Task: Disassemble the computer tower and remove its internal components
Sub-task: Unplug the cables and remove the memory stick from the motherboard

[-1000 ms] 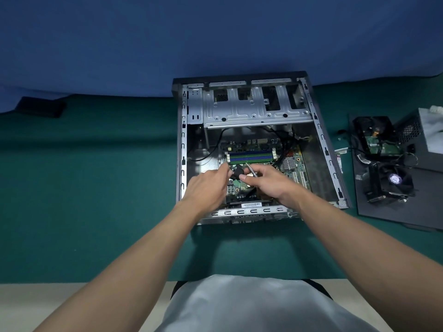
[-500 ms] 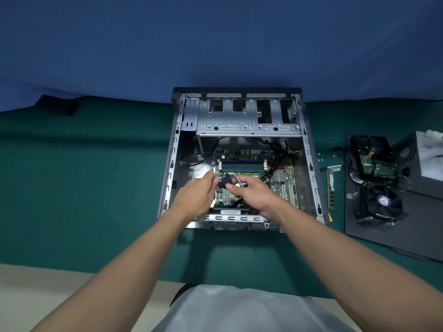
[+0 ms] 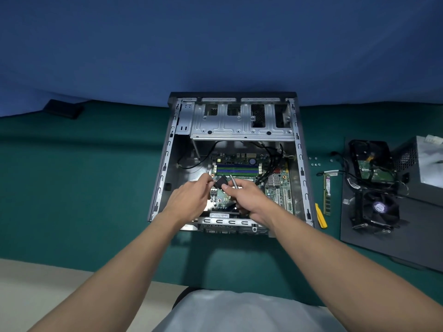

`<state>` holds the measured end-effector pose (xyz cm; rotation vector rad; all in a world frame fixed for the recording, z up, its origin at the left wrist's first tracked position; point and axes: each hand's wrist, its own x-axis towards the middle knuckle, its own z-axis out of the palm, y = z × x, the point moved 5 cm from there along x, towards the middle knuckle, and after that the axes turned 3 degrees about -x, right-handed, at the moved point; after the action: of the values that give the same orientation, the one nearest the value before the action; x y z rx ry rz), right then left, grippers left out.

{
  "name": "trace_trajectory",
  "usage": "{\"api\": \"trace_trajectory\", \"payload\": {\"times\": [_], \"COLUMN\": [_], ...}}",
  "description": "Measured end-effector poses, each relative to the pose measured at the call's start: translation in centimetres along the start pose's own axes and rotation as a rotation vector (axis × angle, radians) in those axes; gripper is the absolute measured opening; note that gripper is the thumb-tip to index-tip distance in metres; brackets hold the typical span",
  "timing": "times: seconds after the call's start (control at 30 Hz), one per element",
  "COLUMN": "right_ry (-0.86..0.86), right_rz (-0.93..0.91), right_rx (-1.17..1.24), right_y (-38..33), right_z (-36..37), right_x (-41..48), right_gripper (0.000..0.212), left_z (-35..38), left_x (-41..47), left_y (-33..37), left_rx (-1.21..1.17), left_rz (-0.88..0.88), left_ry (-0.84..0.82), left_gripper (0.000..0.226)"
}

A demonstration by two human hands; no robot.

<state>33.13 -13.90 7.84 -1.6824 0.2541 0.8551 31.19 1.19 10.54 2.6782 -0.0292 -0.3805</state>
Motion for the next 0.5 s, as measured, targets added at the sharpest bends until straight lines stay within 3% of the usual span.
{"api": "trace_trajectory", "payload": {"times": [0.33, 0.5], "right_ry": [-0.022, 0.041], "right_rz": [0.001, 0.035], "right_rx": [-0.059, -0.026], "right_y": [0.0, 0.3], "right_z": [0.1, -0.1], "right_x": [0.1, 0.5], "right_gripper": [0.014, 0.02], "left_z": [-1.1, -2.1], "left_x": [0.1, 1.0], "left_y": [-0.1, 0.7], "left_rx": [0.079, -0.076], "left_rz": [-0.043, -0.105], "left_ry": [0.083, 0.187], "left_gripper": [0.028, 0.028]}}
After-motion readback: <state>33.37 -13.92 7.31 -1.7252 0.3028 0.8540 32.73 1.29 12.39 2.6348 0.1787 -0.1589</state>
